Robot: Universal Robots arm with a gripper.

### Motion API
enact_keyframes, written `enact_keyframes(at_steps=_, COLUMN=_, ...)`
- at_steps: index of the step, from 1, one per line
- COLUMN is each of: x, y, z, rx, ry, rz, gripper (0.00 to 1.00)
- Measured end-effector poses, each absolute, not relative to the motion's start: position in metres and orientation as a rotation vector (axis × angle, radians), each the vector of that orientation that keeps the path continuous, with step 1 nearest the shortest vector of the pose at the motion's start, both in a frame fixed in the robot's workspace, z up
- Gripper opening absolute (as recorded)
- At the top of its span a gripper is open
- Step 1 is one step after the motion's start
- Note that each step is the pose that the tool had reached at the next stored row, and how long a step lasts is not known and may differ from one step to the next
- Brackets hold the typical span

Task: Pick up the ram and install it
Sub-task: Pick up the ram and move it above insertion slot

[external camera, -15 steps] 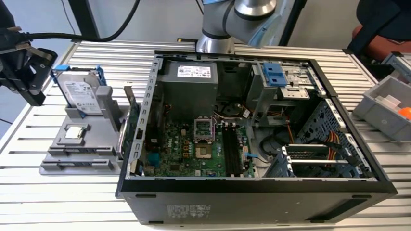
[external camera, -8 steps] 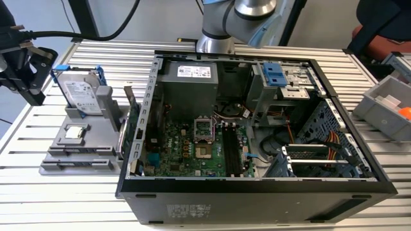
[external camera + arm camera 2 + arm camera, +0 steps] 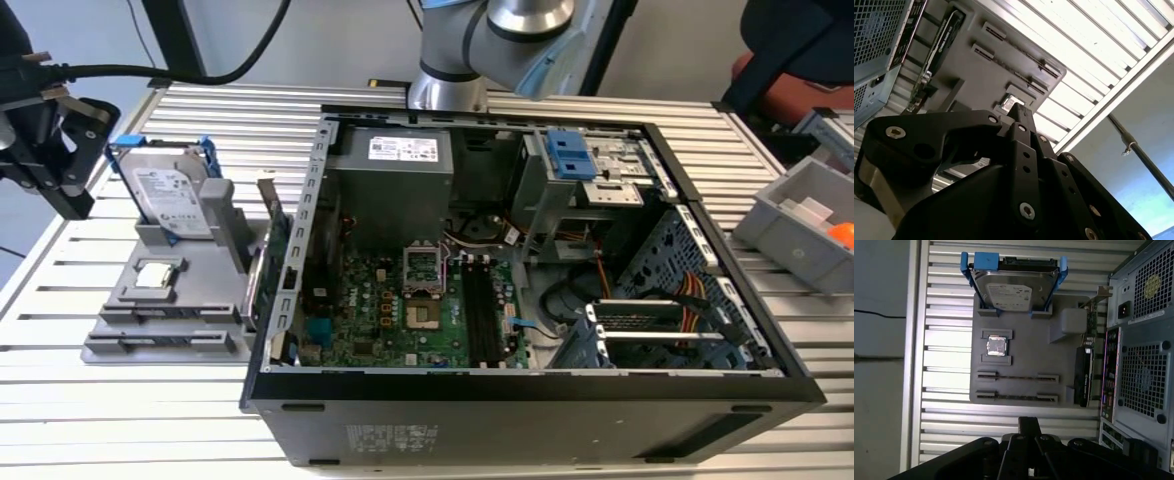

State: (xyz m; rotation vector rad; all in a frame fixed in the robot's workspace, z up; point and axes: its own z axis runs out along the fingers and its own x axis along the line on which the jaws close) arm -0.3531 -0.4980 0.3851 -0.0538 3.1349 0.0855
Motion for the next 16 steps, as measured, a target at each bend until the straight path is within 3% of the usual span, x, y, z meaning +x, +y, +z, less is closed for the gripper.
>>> enact_keyframes(at_steps=16, x=-0.3531, y=-0.4979, z=0.3852, rx=-0.259, ry=3.128, rz=0.086, gripper=0.0)
